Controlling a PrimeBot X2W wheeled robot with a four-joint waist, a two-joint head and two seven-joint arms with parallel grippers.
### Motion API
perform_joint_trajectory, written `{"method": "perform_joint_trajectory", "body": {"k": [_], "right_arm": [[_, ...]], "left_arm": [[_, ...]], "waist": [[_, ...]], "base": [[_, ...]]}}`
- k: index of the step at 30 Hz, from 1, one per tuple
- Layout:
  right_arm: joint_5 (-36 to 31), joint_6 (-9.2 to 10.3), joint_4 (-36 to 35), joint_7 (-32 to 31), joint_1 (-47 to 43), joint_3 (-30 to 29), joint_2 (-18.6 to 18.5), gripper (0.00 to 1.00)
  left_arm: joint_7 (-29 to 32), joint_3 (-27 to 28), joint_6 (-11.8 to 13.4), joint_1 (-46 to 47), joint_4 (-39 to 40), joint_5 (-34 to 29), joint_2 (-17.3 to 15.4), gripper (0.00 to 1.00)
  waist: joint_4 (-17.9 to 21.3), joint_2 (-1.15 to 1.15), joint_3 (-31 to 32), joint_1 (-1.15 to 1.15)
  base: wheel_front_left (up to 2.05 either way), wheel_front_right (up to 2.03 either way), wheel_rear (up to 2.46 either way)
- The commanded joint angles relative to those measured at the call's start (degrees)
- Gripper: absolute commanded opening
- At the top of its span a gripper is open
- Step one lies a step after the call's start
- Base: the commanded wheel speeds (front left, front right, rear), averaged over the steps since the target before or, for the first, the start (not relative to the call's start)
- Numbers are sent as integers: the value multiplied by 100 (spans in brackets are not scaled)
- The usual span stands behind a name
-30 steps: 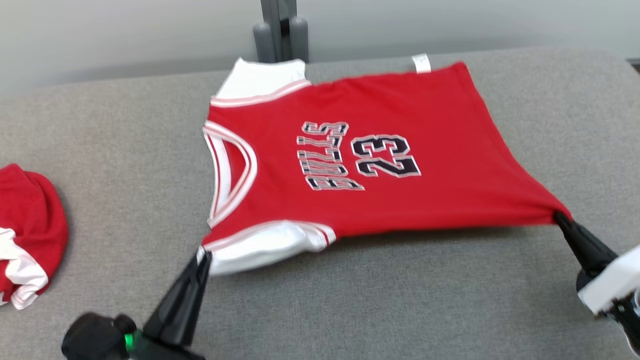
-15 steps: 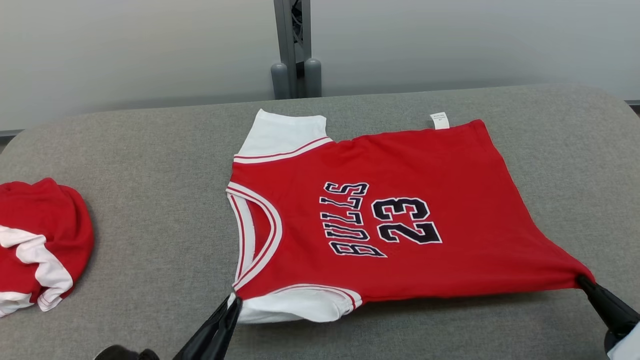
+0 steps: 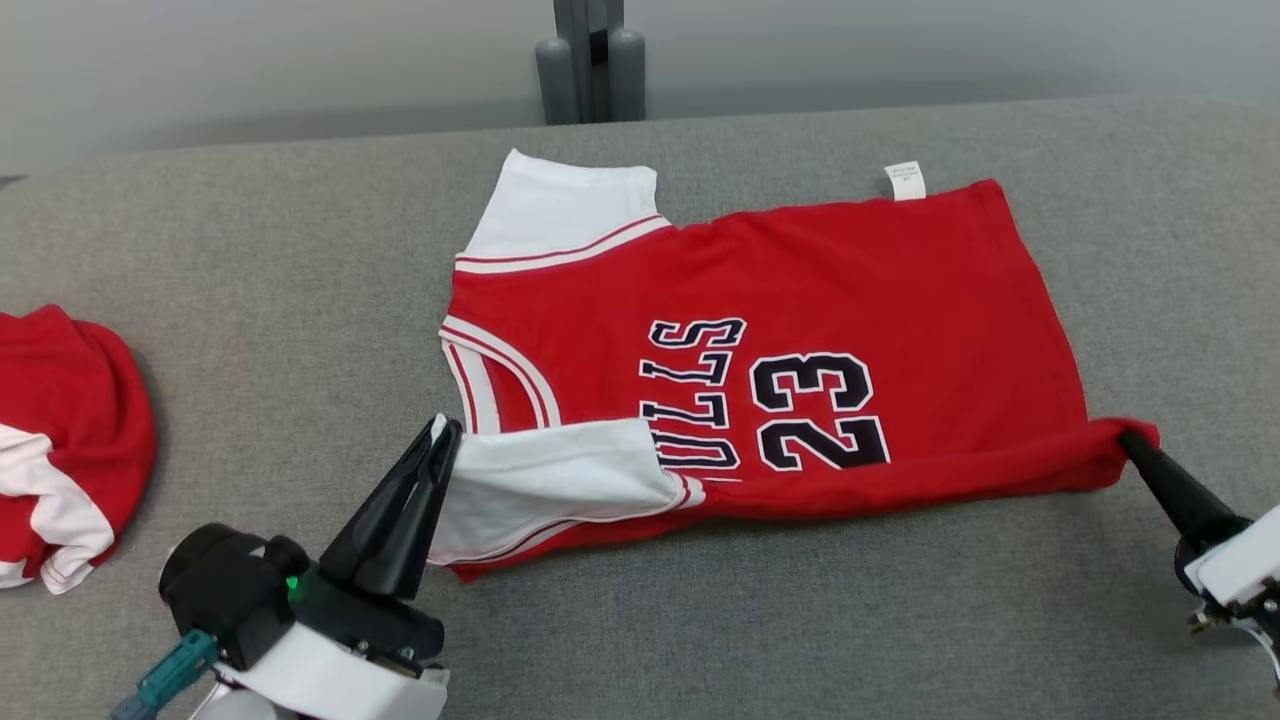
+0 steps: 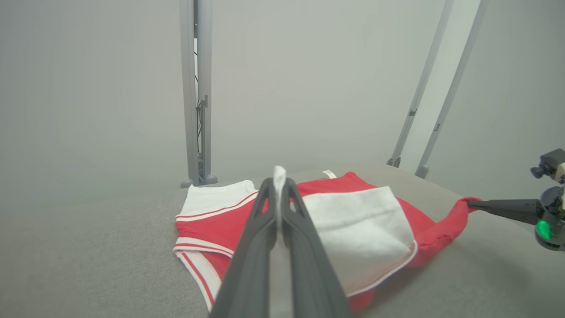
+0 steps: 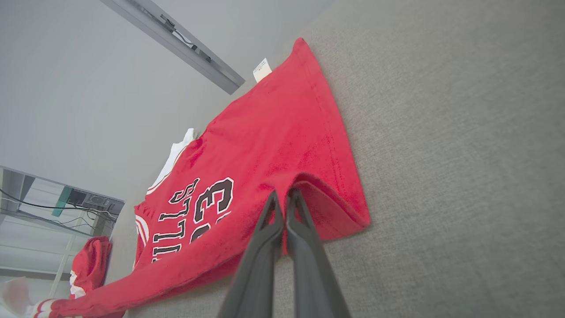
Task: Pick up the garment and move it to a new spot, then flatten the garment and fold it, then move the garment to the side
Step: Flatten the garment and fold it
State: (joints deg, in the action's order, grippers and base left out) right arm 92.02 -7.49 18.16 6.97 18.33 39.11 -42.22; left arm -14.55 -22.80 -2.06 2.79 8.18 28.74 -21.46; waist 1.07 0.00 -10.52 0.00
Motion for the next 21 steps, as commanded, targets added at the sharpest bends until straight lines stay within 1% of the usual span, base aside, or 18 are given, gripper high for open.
{"method": "perform_joint_trajectory", "body": {"k": [1, 5, 6, 10, 13, 15, 16, 18, 20, 21], "right_arm": [[-79, 0, 95, -37, 215, -36, 39, 0], [-387, 0, 501, 28, 754, 19, 262, 0], [-532, 0, 702, 34, 1013, 77, 399, 0], [-696, 0, 999, 2, 1409, 117, 600, 0], [-755, 0, 1153, -25, 1592, 138, 703, 0], [-799, 0, 1240, 2, 1688, 144, 744, 28], [-799, 0, 1240, 2, 1688, 144, 744, 28], [-827, 0, 1320, 118, 1743, 118, 797, 100], [-853, 0, 1339, 245, 1775, 92, 832, 100], [-870, 0, 1328, 303, 1777, 86, 845, 100]], "left_arm": [[-23, 44, -62, 269, -149, -77, 20, 0], [-52, 19, -207, 867, -680, -190, 148, 0], [-57, -3, -289, 1168, -989, -262, 191, 0], [-70, 2, -378, 1705, -1508, -459, 364, 0], [-67, 8, -442, 1989, -1822, -674, 433, 0], [-68, 10, -473, 2158, -2000, -806, 493, 0], [-68, 10, -473, 2158, -2000, -806, 493, 0], [-69, 35, -488, 2285, -2154, -954, 532, 0], [-69, 87, -503, 2343, -2247, -1052, 596, 0], [-69, 127, -508, 2359, -2270, -1099, 623, 16]], "waist": [[13, 0, -223, 0], [33, 0, -513, 0], [37, 0, -647, 0], [18, 0, -847, 0], [1, 0, -950, 0], [-7, 0, -1002, 0], [-7, 0, -1002, 0], [-2, 0, -1034, 0], [8, 0, -1050, 0], [16, 0, -1053, 0]], "base": [[0, 0, 0], [0, 0, 0], [0, 0, 0], [0, 0, 0], [0, 0, 0], [0, 0, 0], [0, 0, 0], [0, 0, 0], [0, 0, 0], [0, 0, 0]]}}
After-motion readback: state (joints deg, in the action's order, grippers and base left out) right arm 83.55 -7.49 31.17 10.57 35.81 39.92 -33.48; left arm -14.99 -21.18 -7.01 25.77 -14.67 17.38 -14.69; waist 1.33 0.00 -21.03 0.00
